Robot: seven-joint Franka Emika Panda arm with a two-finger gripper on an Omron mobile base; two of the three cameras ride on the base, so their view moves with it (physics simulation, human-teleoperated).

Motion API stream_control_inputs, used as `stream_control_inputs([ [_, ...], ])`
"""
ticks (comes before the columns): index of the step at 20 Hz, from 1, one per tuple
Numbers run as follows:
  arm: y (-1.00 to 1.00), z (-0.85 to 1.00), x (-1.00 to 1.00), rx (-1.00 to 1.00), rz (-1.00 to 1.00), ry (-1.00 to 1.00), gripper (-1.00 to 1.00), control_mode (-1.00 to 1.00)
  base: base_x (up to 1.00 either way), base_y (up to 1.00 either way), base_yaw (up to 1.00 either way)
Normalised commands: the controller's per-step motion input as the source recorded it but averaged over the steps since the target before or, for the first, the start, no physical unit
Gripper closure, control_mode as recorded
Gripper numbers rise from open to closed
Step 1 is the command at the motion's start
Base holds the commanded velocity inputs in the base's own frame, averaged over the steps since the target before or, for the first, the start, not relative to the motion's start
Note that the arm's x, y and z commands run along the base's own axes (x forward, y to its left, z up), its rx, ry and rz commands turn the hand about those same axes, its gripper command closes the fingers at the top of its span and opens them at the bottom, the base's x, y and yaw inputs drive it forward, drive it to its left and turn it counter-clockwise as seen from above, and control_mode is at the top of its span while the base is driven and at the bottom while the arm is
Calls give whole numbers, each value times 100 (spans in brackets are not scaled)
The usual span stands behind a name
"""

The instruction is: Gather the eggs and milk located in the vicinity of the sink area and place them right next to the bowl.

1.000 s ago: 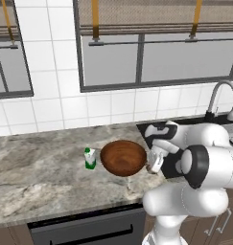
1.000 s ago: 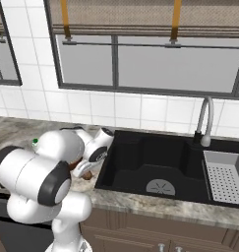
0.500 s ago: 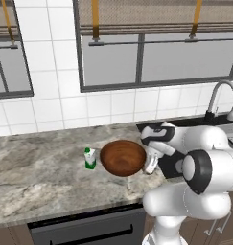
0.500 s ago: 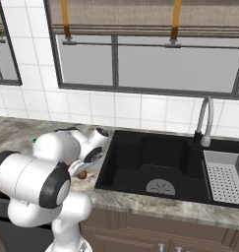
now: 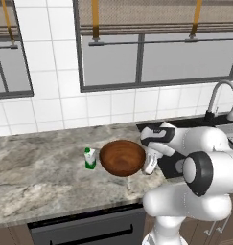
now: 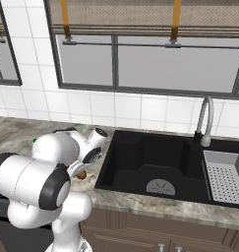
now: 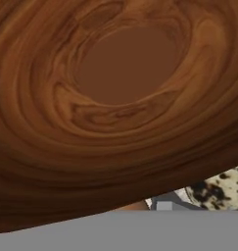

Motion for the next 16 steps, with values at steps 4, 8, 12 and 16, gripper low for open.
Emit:
stream_control_inputs([
  [4,0,0,0,0,0,0,-100,-100,0,0,0],
  [8,-1,0,0,0,0,0,-100,-100,0,0,0],
  [12,-20,0,-9,0,0,0,-100,-100,0,0,0],
  [16,-43,0,-15,0,-4,0,-100,-100,0,0,0],
])
